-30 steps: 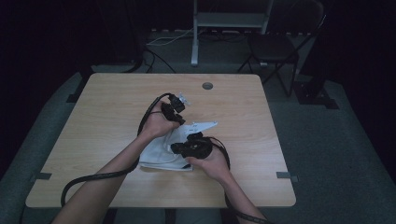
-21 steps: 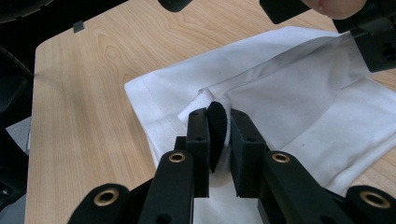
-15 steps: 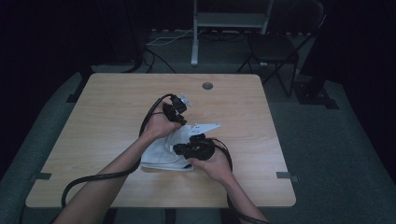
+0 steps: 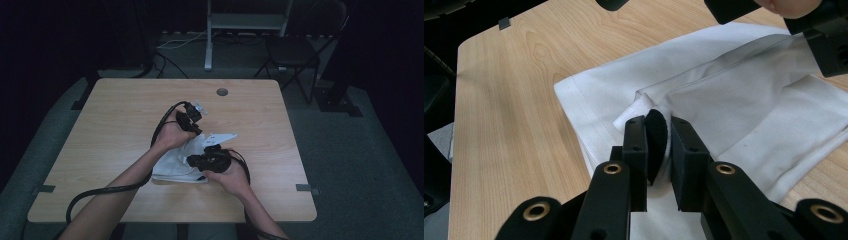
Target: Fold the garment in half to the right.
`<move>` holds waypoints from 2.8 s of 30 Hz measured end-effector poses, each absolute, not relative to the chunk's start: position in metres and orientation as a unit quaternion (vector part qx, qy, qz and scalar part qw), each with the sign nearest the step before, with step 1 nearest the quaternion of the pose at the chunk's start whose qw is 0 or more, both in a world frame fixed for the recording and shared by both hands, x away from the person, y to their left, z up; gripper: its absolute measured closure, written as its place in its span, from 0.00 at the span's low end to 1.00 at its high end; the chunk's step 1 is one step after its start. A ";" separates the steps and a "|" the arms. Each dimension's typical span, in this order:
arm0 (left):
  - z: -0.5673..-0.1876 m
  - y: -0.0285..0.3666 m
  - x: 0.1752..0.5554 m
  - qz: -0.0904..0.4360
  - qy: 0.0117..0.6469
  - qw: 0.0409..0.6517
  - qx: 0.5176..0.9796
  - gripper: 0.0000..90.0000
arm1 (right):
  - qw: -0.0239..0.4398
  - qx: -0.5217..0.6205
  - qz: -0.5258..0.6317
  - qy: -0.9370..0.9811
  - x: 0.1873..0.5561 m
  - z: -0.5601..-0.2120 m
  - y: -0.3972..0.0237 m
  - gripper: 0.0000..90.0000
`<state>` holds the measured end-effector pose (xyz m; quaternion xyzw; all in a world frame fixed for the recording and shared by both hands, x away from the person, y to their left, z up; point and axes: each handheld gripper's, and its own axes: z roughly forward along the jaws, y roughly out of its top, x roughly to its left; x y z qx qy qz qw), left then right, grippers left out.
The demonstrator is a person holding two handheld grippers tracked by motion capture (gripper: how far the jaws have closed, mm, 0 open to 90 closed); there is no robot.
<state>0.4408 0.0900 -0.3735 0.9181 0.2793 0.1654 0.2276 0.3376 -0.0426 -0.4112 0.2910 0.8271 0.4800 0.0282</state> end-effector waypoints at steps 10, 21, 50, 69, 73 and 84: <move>-0.374 0.087 0.440 0.164 0.275 0.233 0.918 0.81 | 0.031 0.293 0.481 0.826 0.336 -0.411 -0.047 0.88; -0.374 0.084 0.438 0.164 0.268 0.236 0.920 0.80 | 0.038 0.295 0.480 0.825 0.333 -0.412 -0.051 0.88; -0.378 0.073 0.435 0.173 0.256 0.249 0.918 0.79 | 0.044 0.327 0.473 0.817 0.326 -0.421 -0.073 0.87; -0.382 0.064 0.433 0.178 0.256 0.268 0.911 0.77 | 0.050 0.337 0.464 0.818 0.322 -0.425 -0.082 0.87; -0.382 0.064 0.433 0.180 0.256 0.270 0.911 0.77 | 0.051 0.340 0.461 0.818 0.321 -0.425 -0.083 0.86; -0.384 0.063 0.437 0.179 0.274 0.285 0.901 0.74 | 0.058 0.353 0.454 0.816 0.320 -0.423 -0.090 0.83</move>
